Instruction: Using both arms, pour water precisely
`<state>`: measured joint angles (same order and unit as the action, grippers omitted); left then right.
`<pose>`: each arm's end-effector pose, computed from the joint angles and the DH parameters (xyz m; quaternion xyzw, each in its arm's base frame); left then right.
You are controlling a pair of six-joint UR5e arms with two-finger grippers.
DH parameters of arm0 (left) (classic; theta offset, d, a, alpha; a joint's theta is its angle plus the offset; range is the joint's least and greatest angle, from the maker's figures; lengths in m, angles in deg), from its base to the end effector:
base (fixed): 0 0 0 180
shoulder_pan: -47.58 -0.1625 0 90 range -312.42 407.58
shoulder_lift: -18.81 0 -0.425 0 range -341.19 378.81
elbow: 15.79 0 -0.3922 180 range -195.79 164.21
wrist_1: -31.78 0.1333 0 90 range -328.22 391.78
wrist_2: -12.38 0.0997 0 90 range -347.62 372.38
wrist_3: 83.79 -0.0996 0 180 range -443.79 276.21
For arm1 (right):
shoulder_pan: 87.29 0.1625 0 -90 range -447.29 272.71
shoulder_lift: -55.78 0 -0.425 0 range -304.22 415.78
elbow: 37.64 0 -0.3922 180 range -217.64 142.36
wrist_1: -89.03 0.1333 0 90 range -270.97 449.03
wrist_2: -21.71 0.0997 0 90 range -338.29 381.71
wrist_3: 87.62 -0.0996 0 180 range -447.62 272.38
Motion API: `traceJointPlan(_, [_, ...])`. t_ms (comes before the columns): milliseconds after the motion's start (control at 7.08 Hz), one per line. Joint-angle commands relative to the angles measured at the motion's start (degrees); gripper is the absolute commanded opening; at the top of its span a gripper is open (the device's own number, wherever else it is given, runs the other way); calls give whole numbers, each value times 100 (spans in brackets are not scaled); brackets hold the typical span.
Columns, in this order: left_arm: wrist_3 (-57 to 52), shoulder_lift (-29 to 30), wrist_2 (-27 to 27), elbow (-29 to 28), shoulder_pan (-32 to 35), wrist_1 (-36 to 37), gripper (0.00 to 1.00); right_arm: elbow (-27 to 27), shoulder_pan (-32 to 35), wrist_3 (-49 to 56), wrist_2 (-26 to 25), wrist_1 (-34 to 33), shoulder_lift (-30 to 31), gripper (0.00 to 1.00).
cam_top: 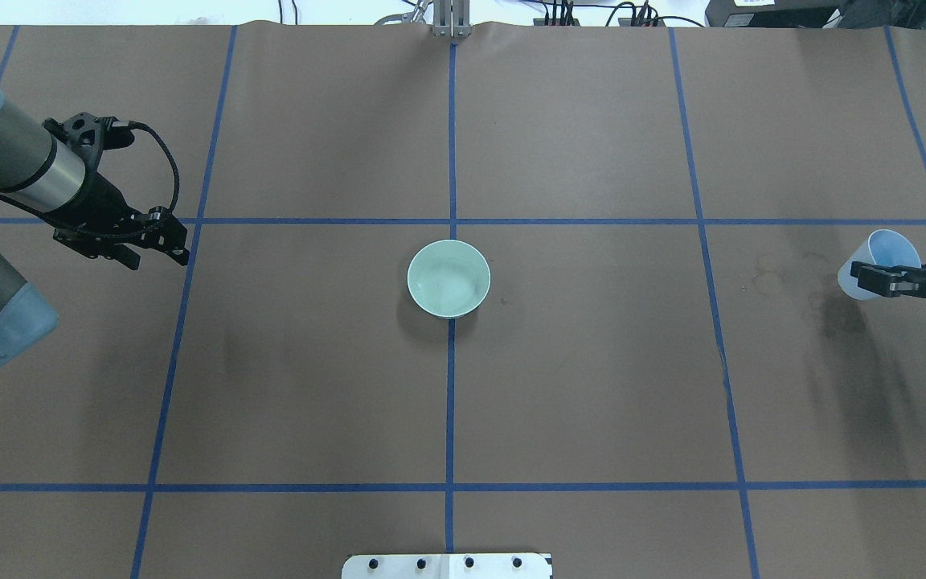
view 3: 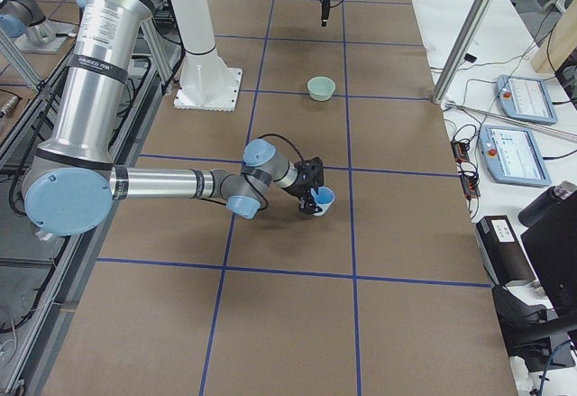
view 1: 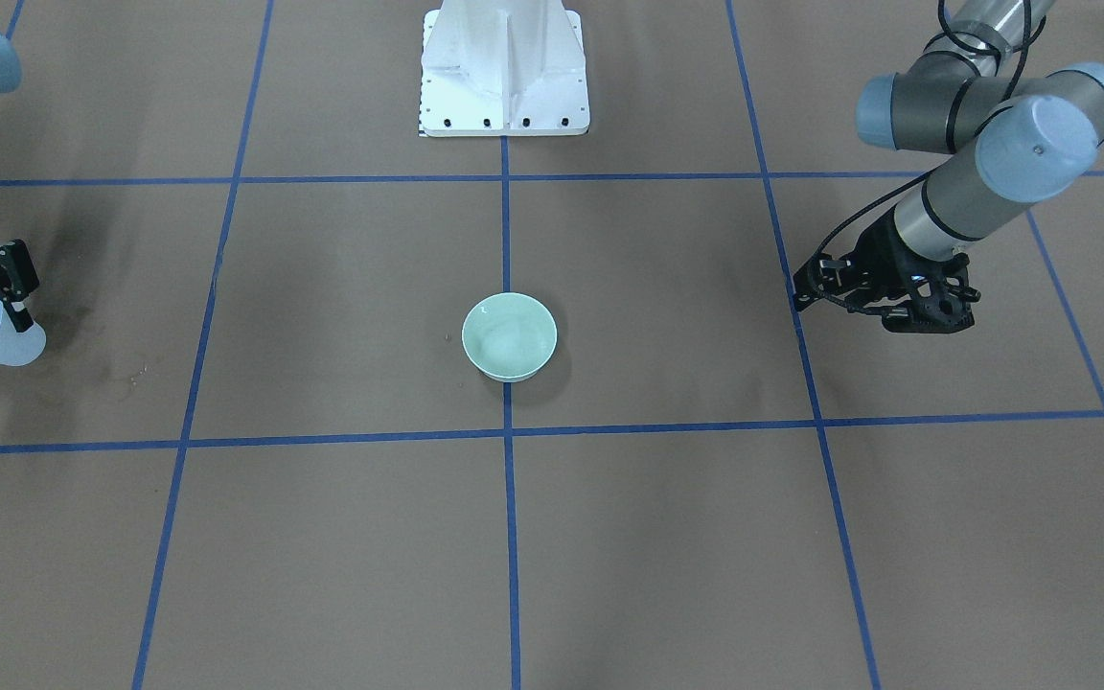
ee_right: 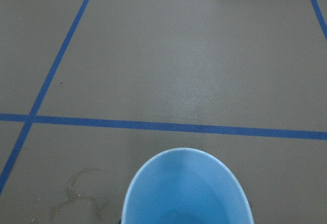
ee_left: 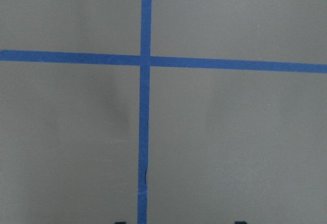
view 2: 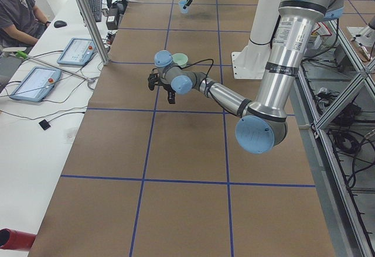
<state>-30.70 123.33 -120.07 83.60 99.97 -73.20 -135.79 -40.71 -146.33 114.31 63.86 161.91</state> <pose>0.3070 -0.5068 0.4096 -0.0248 0.4607 0.0010 0.8872 -0.1870 -0.3850 0.5962 0.2835 -0.3827 0.1063 0.8728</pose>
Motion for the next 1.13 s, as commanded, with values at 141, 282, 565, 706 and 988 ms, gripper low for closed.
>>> traceJointPlan(141, [0, -2, 0, 2, 0, 3, 77, 147, -35, -35, 48, -6, -40, 17])
traceJointPlan(282, [0, -2, 0, 2, 0, 3, 77, 173, -44, -27, 83, -6, -49, 17])
traceJointPlan(565, [0, -2, 0, 10, 0, 3, 77, 182, -96, -27, 83, -32, -49, 39])
traceJointPlan(706, [0, -2, -9, 54, 0, 21, 77, 191, -105, -35, 83, -41, -40, 89])
traceJointPlan(988, [0, -11, -9, 81, 9, 21, 77, 261, -105, -18, 83, -6, -40, 100])
